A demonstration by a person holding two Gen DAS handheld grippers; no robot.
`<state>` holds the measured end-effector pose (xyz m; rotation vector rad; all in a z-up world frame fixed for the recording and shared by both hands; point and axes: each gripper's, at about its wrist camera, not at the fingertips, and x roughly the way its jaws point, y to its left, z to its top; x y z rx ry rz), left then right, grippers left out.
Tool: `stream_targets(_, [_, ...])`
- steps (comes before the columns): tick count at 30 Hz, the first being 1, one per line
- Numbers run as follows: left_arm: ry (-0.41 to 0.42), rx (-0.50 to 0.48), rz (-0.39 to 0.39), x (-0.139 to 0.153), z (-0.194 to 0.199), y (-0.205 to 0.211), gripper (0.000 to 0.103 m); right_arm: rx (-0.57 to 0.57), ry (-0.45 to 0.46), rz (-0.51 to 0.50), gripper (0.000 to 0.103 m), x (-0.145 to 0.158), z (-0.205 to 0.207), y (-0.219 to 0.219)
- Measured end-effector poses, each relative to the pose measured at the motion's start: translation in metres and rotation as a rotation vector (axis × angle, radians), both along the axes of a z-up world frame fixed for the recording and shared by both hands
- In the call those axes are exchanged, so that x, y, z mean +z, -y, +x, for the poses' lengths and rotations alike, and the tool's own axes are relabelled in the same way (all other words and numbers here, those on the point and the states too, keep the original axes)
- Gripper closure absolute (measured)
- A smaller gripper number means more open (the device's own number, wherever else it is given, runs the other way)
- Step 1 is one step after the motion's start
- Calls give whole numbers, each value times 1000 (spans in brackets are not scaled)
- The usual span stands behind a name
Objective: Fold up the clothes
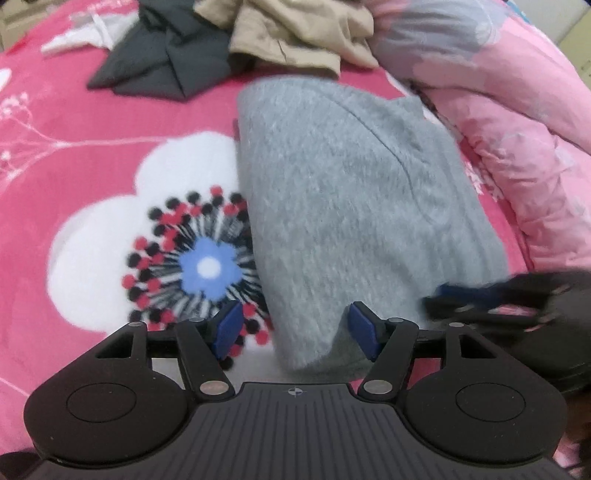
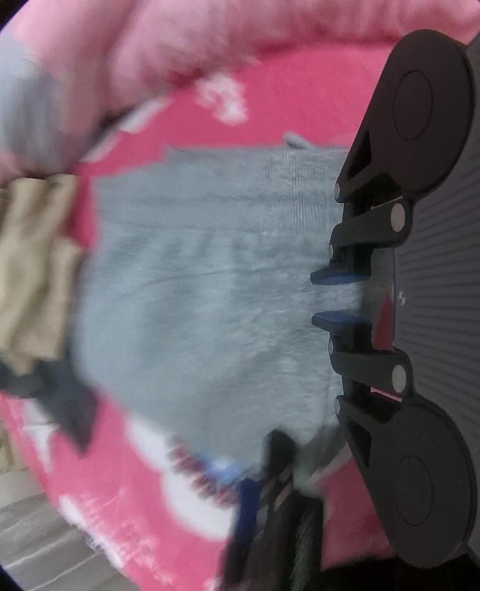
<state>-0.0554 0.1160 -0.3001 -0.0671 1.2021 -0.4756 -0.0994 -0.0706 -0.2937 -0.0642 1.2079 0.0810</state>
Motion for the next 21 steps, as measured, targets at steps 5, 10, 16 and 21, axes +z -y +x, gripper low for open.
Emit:
stream_targets(5, [14, -19, 44, 5, 0, 11, 39, -81, 30, 43, 87, 34, -6, 6])
stream_targets(10, [21, -38, 74, 6, -2, 19, 39, -109, 42, 27, 88, 27, -4, 22])
stream_targets(16, [53, -66, 113, 9, -7, 27, 39, -123, 25, 29, 90, 19, 0, 23])
stream_targets(21, [63, -77, 125, 10, -9, 28, 39, -130, 90, -7, 87, 45, -3, 20])
